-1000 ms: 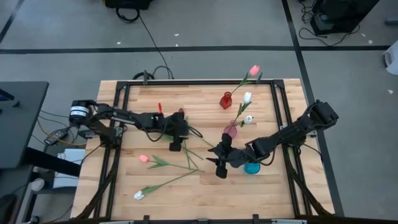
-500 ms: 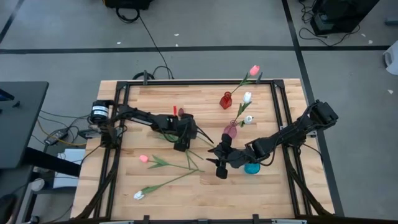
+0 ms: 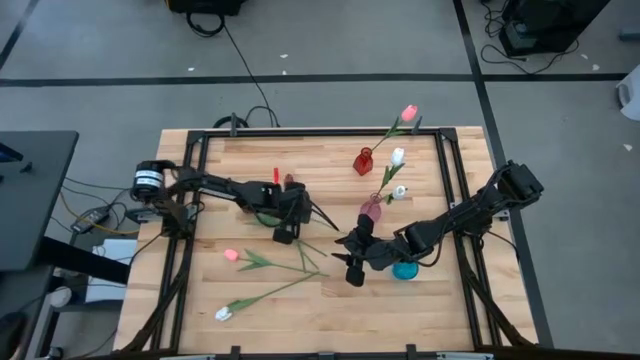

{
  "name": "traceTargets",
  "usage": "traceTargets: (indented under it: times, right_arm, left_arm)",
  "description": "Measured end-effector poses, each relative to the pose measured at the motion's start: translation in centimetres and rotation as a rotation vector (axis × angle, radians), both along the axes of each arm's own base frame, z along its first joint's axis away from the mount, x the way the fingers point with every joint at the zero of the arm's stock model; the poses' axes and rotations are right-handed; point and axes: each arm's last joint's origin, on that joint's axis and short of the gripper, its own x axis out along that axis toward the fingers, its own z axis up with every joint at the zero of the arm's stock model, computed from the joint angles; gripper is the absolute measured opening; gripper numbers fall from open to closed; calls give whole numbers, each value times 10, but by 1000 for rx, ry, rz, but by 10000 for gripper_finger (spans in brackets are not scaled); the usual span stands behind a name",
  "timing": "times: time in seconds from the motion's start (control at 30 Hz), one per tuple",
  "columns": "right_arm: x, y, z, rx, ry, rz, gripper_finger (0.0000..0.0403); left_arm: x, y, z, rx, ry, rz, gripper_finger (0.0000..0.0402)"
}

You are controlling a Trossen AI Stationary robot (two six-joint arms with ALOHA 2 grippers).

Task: Sort flowers into vase by color
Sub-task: Put the top pink tulip into the red vase

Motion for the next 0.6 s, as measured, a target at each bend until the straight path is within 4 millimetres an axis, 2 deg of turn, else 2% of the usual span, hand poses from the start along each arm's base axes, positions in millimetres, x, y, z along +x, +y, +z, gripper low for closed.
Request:
traceTargets:
  times: [0.1,0.33,0.6]
  right_arm:
    - [-1,-1,-1,-16,15,-12,180]
    - [-4,-4,-6,-84,65,-40,180]
    - [-6,-4,-8,-87,94,-29,180]
  left_arm:
    - [-8,-10,14,-7,-6,2,36]
    - [-17,-31,27,-31,-19,-16,23]
    - [-19,-39,36,-37,-67,-24,23]
